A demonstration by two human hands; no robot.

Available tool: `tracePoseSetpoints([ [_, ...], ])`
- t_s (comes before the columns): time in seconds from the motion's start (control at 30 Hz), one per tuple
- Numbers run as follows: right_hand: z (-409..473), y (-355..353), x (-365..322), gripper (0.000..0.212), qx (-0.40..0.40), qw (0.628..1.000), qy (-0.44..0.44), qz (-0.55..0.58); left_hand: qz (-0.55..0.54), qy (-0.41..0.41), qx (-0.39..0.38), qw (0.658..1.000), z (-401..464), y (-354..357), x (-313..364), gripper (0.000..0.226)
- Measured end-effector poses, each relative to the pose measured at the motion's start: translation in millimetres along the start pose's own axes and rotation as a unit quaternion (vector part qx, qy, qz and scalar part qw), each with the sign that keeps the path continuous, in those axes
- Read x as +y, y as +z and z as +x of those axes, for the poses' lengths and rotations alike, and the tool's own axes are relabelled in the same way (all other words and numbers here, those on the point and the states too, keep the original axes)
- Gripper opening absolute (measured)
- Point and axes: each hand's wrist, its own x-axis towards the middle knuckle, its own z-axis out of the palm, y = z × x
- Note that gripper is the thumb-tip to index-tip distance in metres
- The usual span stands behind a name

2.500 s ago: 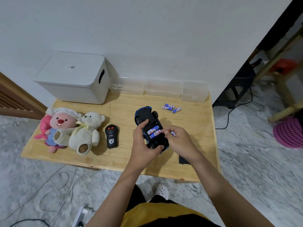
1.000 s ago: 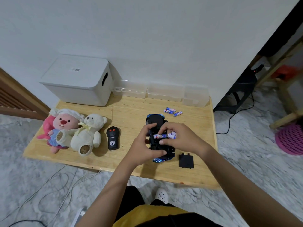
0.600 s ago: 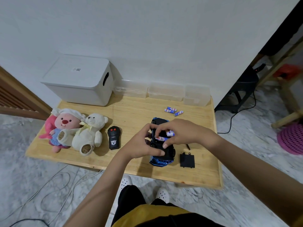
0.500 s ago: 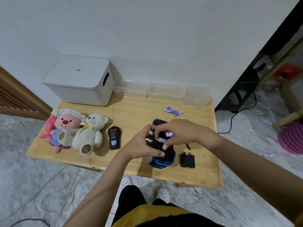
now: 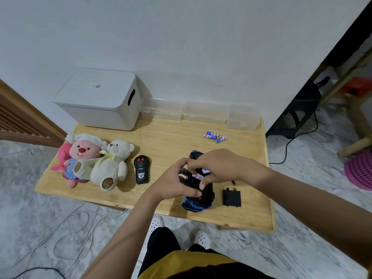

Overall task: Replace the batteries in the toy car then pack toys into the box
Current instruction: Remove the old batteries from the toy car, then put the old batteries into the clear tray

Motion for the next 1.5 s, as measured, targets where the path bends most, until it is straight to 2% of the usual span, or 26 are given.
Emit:
tracePoseSetpoints([
  [0.1, -3, 5, 1, 0.036, 0.044, 0.999, 0.014, 0.025, -0.011, -0.002, 0.01, 1.0, -1, -1, -3, 0.071],
  [0.2, -6, 13, 1, 0.024, 0.13, 0.983, 0.049, 0.12, -0.036, 0.005, 0.02, 0.999, 0, -2, -4, 0.072],
  [0.3, -8, 24, 0, 0.012, 0.21, 0.946, 0.105, 0.226, -0.045, 0.017, 0.024, 0.999, 2, 0, -4, 0.074],
  [0.37, -9, 31, -2, 0.013, 0.265, 0.902, 0.134, 0.313, -0.047, 0.02, 0.04, 0.998, 5, 2, -7, 0.079],
  [0.43, -10, 36, -5, 0.015, 0.334, 0.823, 0.184, 0.42, -0.049, 0.021, 0.058, 0.997, 7, 2, -12, 0.083],
  [0.5, -10, 41, -7, 0.013, 0.379, 0.721, 0.248, 0.525, -0.044, 0.018, 0.068, 0.997, 9, 3, -19, 0.086],
  [0.57, -10, 51, -6, 0.011, 0.374, 0.599, 0.284, 0.649, -0.04, 0.007, 0.068, 0.997, 11, 5, -25, 0.087],
  [0.63, -11, 60, -5, 0.019, 0.337, 0.462, 0.292, 0.767, -0.032, -0.003, 0.068, 0.997, 14, 7, -30, 0.086],
  [0.67, -13, 64, -5, 0.02, 0.318, 0.404, 0.292, 0.806, -0.026, -0.007, 0.068, 0.997, 16, 8, -32, 0.086],
  [0.7, -14, 68, -4, 0.02, 0.303, 0.367, 0.292, 0.83, -0.022, -0.012, 0.068, 0.997, 18, 9, -34, 0.086],
  [0.73, -15, 71, -4, 0.018, 0.293, 0.348, 0.292, 0.841, -0.017, -0.018, 0.066, 0.997, 21, 9, -37, 0.086],
  [0.8, -15, 75, -5, 0.011, 0.285, 0.348, 0.296, 0.843, -0.006, -0.025, 0.058, 0.998, 26, 9, -41, 0.086],
  [0.87, -15, 74, -8, 0.008, 0.284, 0.365, 0.302, 0.834, 0.006, -0.03, 0.044, 0.999, 31, 7, -44, 0.086],
  [0.97, -12, 71, -9, 0.021, 0.298, 0.364, 0.317, 0.824, 0.01, -0.047, 0.026, 0.999, 40, 2, -47, 0.087],
  [1.2, 1, 60, -1, 0.021, 0.308, 0.366, 0.318, 0.819, 0.081, -0.066, 0.008, 0.994, 52, -1, -48, 0.09],
  [1.27, 5, 55, 0, 0.019, 0.305, 0.346, 0.316, 0.829, 0.101, -0.065, -0.003, 0.993, 54, -1, -49, 0.095],
  [1.4, 10, 49, 11, 0.013, 0.327, 0.268, 0.31, 0.852, 0.17, -0.041, 0.016, 0.985, 59, -5, -45, 0.092],
  [1.43, 11, 48, 16, 0.017, 0.335, 0.265, 0.319, 0.846, 0.19, -0.029, 0.038, 0.981, 63, -6, -43, 0.089],
  [1.5, 10, 47, 28, 0.026, 0.349, 0.293, 0.356, 0.815, 0.206, -0.012, 0.088, 0.974, 71, -8, -35, 0.082],
])
